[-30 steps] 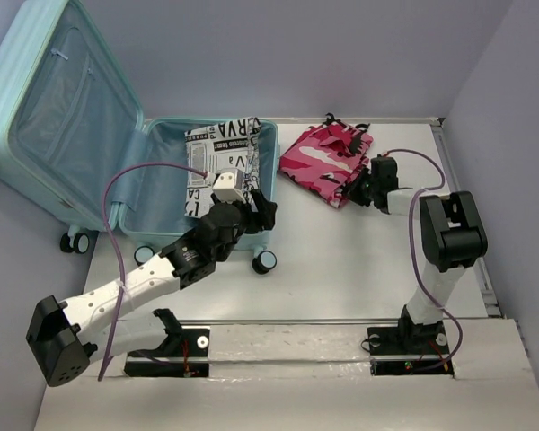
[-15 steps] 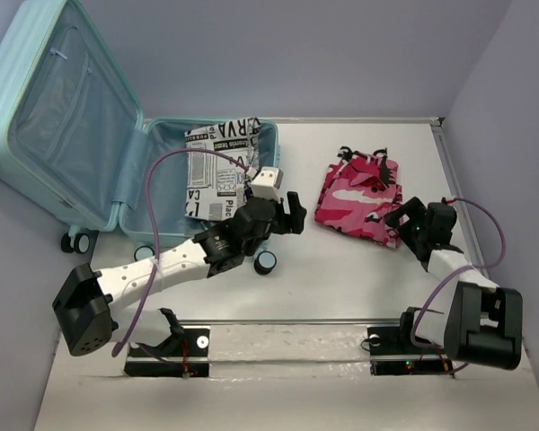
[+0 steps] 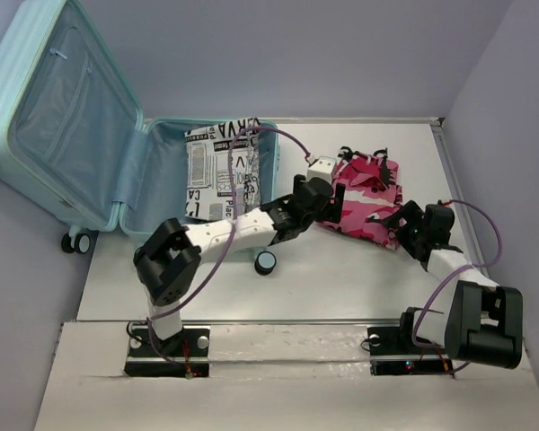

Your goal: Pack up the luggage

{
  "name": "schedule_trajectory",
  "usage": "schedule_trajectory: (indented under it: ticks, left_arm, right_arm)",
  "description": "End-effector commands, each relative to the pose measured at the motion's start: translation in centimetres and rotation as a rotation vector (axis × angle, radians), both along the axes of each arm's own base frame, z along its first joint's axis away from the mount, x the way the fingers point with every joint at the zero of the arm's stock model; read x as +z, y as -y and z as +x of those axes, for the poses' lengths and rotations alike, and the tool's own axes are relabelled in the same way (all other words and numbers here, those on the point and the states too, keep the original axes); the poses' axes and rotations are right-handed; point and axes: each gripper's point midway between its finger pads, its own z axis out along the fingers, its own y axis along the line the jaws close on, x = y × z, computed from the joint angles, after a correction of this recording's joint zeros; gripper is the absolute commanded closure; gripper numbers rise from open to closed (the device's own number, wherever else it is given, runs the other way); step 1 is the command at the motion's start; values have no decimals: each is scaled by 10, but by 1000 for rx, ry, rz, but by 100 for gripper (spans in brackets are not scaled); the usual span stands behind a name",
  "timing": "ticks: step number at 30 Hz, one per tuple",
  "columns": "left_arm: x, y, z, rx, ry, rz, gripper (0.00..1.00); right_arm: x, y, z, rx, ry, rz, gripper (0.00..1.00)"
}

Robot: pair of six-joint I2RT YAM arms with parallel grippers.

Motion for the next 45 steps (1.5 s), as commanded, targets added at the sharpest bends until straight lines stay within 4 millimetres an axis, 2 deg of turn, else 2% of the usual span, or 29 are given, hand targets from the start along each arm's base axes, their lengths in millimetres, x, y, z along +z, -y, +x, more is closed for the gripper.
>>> schedule_trajectory:
  ticks: [1, 3, 4, 5, 6, 7, 12, 14, 15, 16, 18, 19, 21, 24, 26, 28, 29, 30, 32, 33, 34, 35, 36, 37, 38, 39, 41, 44, 45]
  left_arm:
    - [-24, 7, 27, 27, -20, 90, 14]
    - [-33, 10, 36, 30, -33, 95, 14]
    - [-50, 13, 40, 26, -57, 117, 14]
    - [-49, 16, 46, 27, -55, 110, 16]
    - [-64, 18, 48, 26, -71, 133, 16]
    - [-65, 22, 52, 28, -71, 131, 18]
    - [-97, 27, 54, 15, -128, 144, 31]
    - [-106, 30, 54, 5, -138, 134, 43]
    - [-109, 33, 51, -14, -150, 122, 48]
    - [-116, 32, 51, -17, -164, 122, 65]
    - [-123, 35, 49, -32, -178, 109, 83]
    - [-131, 35, 45, -46, -198, 110, 94]
    - [-138, 35, 38, -58, -219, 100, 94]
    - [-147, 31, 15, -82, -250, 73, 94]
    - [-151, 25, -3, -90, -269, 69, 94]
    - [-147, 29, -26, -117, -277, 52, 94]
    - [-156, 24, -38, -122, -296, 58, 94]
    - [-155, 29, -53, -136, -309, 41, 94]
    - [-152, 28, -68, -148, -316, 23, 94]
    - [-142, 31, -74, -149, -311, -3, 94]
    - [-140, 28, -77, -148, -312, -8, 94]
    - [-134, 28, -78, -151, -306, -20, 91]
    - [-127, 27, -77, -149, -290, -23, 84]
    - [-111, 28, -73, -144, -263, -42, 55]
    - [-106, 24, -71, -132, -252, -30, 40]
    - [-99, 23, -66, -122, -234, -26, 25]
    - [-78, 17, -47, -75, -183, -23, 6]
    - [-51, 12, -25, -40, -141, -60, 1]
    - [-47, 4, -11, -9, -134, -70, 1]
  right_arm:
    - [3, 2, 2, -2, 11, -20, 1]
    - [1, 1, 2, 3, 5, -15, 5]
    - [-1, -1, 2, 9, 0, -7, 12]
    - [-3, -2, 1, 7, -7, -1, 15]
    - [-3, -1, 1, 4, -4, -3, 25]
    - [-3, 0, 2, 1, -3, -4, 31]
    - [-1, 1, 5, -13, 8, 1, 53]
    - [0, 0, 6, -12, 13, 3, 54]
    - [1, 0, 7, -9, 18, 4, 61]
    - [1, -1, 8, -4, 19, 7, 63]
    - [1, 0, 9, -5, 20, 6, 65]
    - [0, 1, 11, -6, 17, 3, 66]
    - [-1, 1, 13, -8, 13, 2, 68]
    - [-4, 2, 17, -6, 6, 3, 69]
    - [-4, 1, 20, -1, 7, 9, 71]
    - [-5, 0, 22, 4, 8, 15, 71]
    - [-5, -1, 22, 11, 7, 18, 71]
    - [-4, -2, 22, 16, 8, 22, 71]
    - [-3, -1, 21, 14, 13, 13, 68]
    - [-2, -1, 21, 13, 16, 10, 60]
    - [-1, 1, 21, 14, 18, -2, 56]
    - [-1, 2, 21, 11, 16, -8, 51]
    - [-1, 3, 20, 9, 12, -11, 43]
    - [1, 4, 22, 8, 13, -16, 40]
    - [3, 4, 23, 10, 18, -19, 33]
    - [5, 5, 25, 9, 22, -25, 33]
    - [11, 9, 28, -2, 30, -44, 26]
    - [18, 14, 31, -14, 37, -65, 19]
    - [22, 15, 30, -15, 43, -72, 14]
